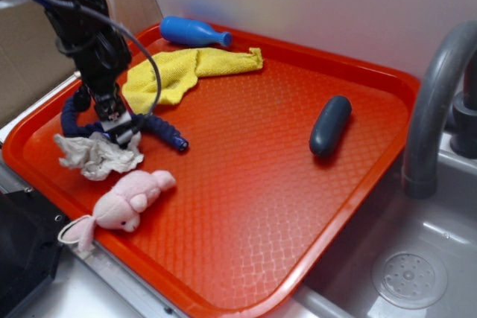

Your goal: Grab the blue rope.

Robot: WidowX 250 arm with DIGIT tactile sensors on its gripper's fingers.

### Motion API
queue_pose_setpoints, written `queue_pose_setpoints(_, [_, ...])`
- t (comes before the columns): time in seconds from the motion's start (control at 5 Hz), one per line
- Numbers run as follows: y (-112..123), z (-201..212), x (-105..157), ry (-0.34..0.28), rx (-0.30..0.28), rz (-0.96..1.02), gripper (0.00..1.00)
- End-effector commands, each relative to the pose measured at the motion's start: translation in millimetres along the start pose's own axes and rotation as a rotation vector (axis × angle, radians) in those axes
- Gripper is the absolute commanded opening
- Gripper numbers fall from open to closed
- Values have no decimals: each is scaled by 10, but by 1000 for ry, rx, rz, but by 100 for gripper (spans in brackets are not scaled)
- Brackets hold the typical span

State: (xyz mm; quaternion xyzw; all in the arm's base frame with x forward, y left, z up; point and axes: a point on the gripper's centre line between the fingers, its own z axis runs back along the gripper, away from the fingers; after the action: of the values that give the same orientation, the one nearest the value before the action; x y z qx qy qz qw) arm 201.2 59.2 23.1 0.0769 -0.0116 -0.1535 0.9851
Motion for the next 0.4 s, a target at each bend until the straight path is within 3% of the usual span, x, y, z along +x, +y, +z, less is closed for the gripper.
queue_pose_setpoints(0.0, [-107,-60,-27,11,-7,-95,100])
queue_pose_setpoints(0.2, [-95,-72,-7,15,-15,-93,0])
